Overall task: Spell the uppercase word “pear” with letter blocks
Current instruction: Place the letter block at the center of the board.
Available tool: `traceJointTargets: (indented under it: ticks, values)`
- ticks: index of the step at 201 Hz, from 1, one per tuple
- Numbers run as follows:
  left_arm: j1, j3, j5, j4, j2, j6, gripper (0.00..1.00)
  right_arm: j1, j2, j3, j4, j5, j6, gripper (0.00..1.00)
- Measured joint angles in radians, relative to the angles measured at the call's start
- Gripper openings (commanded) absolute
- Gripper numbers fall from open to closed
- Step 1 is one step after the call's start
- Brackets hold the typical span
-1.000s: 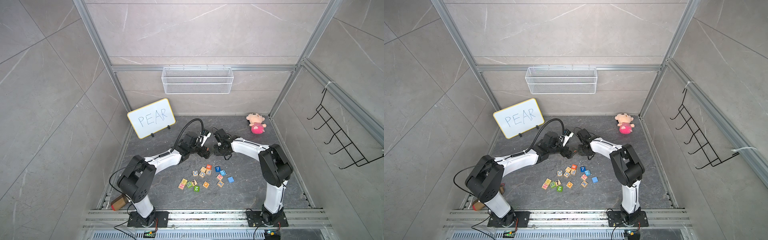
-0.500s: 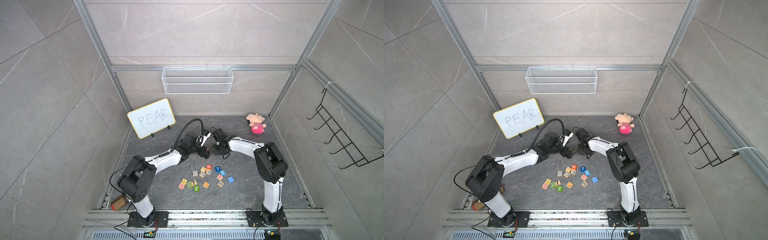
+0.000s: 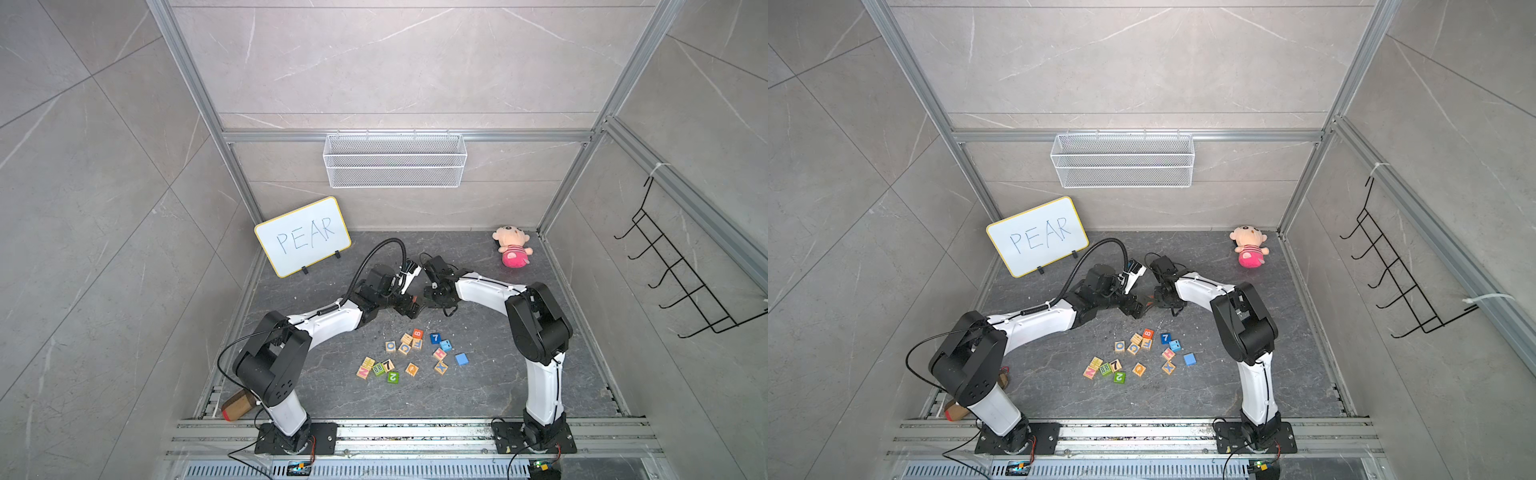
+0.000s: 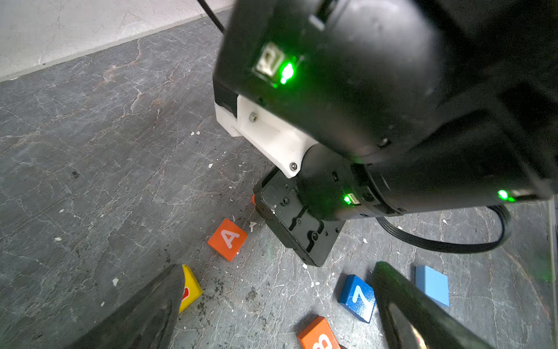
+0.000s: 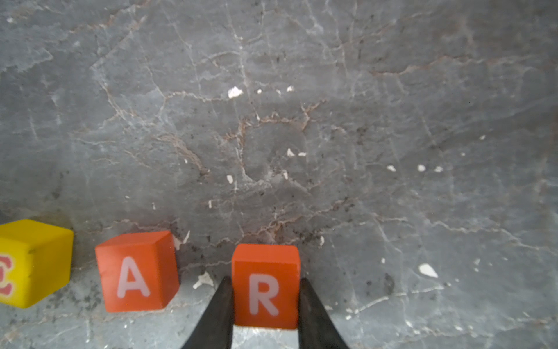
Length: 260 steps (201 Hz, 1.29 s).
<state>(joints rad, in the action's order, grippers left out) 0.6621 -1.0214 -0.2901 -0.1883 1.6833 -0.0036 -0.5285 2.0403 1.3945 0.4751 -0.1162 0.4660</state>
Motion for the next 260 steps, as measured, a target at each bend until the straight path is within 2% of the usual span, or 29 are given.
traceJointTargets:
  ticks: [65, 178, 185, 189, 196, 260]
  values:
    - [0.0, 0.003, 0.0, 0.0, -0.022, 0.0, 1.0, 0.0, 0.008, 0.006, -0.002, 0.0, 0.007, 0.38]
    - [0.0, 0.041, 0.006, 0.001, -0.073, -0.011, 1.0, 0.001, 0.001, 0.008, -0.008, -0.018, 0.01, 0.68]
    - [0.0, 0.041, 0.009, 0.001, -0.078, -0.012, 1.0, 0.001, -0.007, 0.008, -0.006, -0.021, 0.01, 0.7]
    - [0.0, 0.041, 0.009, 0.001, -0.081, -0.011, 1.0, 0.001, -0.013, 0.008, -0.006, -0.023, 0.01, 0.77]
    - [0.0, 0.041, 0.011, 0.001, -0.087, -0.011, 1.0, 0.001, -0.026, 0.007, -0.005, -0.024, 0.011, 0.8]
    - [0.0, 0.068, 0.033, 0.0, -0.17, -0.013, 1.0, 0.002, -0.228, -0.051, -0.008, -0.034, 0.006, 0.88]
